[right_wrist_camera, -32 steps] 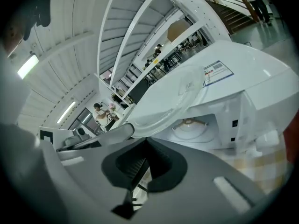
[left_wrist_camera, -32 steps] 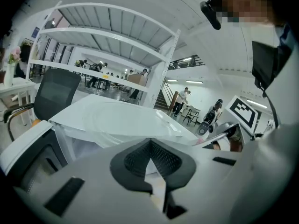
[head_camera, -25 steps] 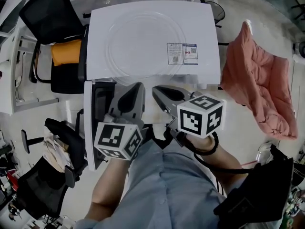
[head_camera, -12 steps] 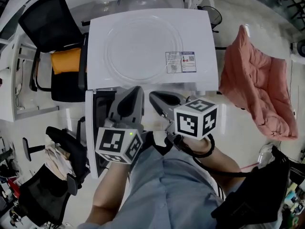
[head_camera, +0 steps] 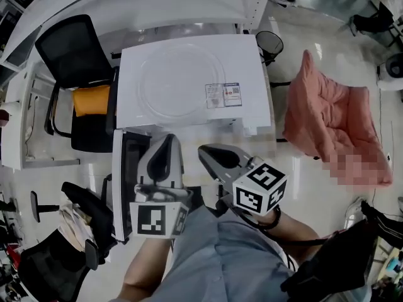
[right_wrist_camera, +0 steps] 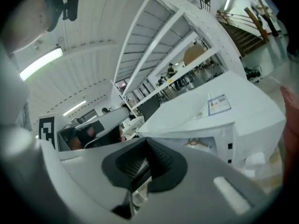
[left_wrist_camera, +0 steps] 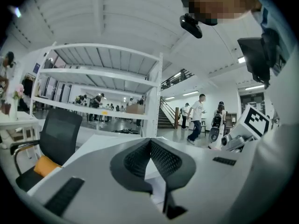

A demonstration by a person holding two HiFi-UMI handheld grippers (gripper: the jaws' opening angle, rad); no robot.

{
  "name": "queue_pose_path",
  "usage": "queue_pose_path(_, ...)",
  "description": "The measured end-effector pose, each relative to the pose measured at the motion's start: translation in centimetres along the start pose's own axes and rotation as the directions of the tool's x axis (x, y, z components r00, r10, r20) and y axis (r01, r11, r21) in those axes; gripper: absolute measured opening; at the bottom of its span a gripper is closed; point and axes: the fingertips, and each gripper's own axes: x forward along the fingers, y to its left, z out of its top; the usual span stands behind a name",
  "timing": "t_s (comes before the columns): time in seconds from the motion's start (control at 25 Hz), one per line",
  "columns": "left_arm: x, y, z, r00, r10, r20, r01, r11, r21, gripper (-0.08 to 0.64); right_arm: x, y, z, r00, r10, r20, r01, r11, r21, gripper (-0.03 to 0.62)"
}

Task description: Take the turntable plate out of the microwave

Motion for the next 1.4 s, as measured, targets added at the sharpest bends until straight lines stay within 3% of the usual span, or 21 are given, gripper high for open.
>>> queue_pose_path(0.12, -0.7, -1.6, 1.9, 0.998, 0.002, 0.057, -0.004, 0.999, 0.037, 0.008, -1.2, 1.3, 3.0, 0.995, 0.004, 0.099, 0.009, 0.992, -0.129, 0.000)
queue_pose_path(0.28, -1.0, -3.3, 4.4, 0.993, 0.008, 0.115, -0.019, 0.996, 0.091, 0.008, -2.5, 3.4, 7.6, 0.973, 0.023, 0.230, 0.047, 0.955, -0.293, 0.001)
queue_pose_path(0.56, -2.6, -4.8, 7.0, 0.984, 0.043, 0.172, -0.066, 0.990, 0.128, 0.008, -5.2, 6.3, 10.8, 0.932, -0.003, 0.363, 0.165, 0.894, -0.418, 0.000)
queue_pose_path(1.04, -4.1, -5.3, 7.9, 0.973, 0.057, 0.224, -0.084, 0.990, 0.111, 0.008, -7.2, 8.0, 10.3, 0.915, -0.011, 0.404, 0.212, 0.864, -0.456, 0.000)
queue_pose_path(1.4, -4.1, -5.7, 7.8, 0.972, 0.067, 0.226, -0.091, 0.991, 0.098, 0.008, -7.8, 8.3, 10.5, 0.909, 0.011, 0.416, 0.201, 0.864, -0.462, 0.000)
